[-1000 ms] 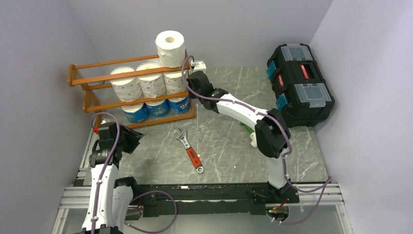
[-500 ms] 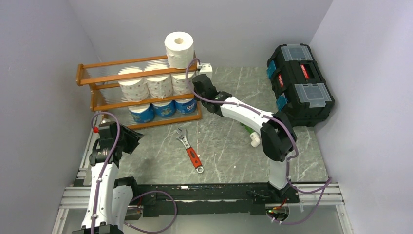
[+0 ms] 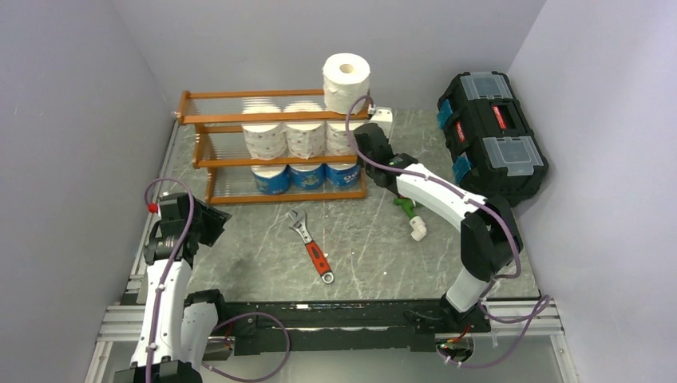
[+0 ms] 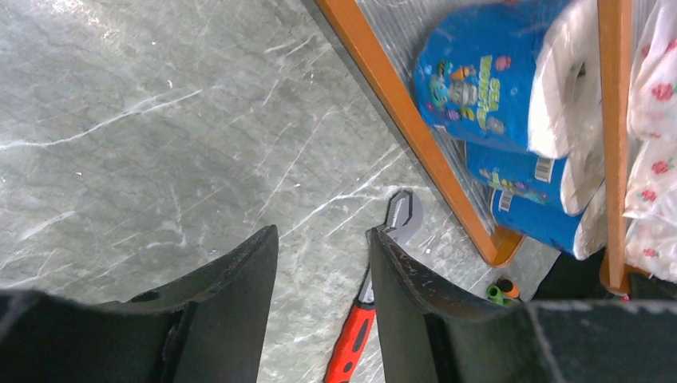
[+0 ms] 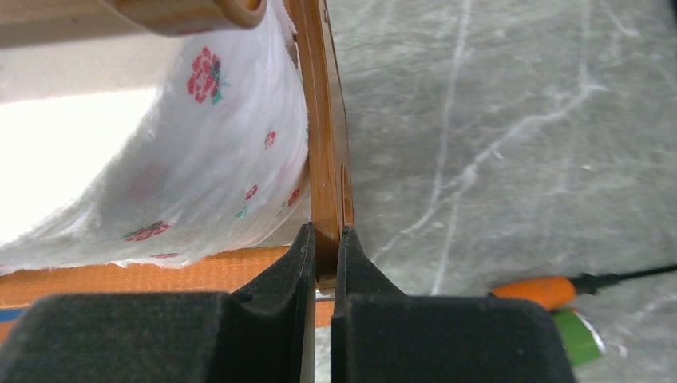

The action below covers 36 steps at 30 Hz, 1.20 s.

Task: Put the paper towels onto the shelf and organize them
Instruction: Move the shelf to the center of the board.

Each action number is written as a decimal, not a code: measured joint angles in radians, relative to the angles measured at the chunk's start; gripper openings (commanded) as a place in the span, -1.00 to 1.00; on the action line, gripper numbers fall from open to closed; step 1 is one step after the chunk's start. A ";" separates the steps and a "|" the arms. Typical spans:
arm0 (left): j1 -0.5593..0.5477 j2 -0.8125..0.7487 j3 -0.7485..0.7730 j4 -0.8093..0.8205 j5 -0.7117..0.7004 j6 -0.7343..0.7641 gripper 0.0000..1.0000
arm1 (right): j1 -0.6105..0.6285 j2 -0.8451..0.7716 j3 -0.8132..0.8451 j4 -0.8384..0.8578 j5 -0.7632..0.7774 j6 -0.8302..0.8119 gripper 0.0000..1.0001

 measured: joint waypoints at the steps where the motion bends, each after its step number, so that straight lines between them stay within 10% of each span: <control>1: 0.000 0.005 0.006 0.000 0.000 -0.003 0.04 | -0.010 -0.012 -0.011 -0.005 0.007 0.000 -1.00; 36: 0.002 0.451 0.371 0.205 -0.105 -0.171 0.12 | -0.171 -0.304 -0.302 -0.026 0.108 0.021 -1.00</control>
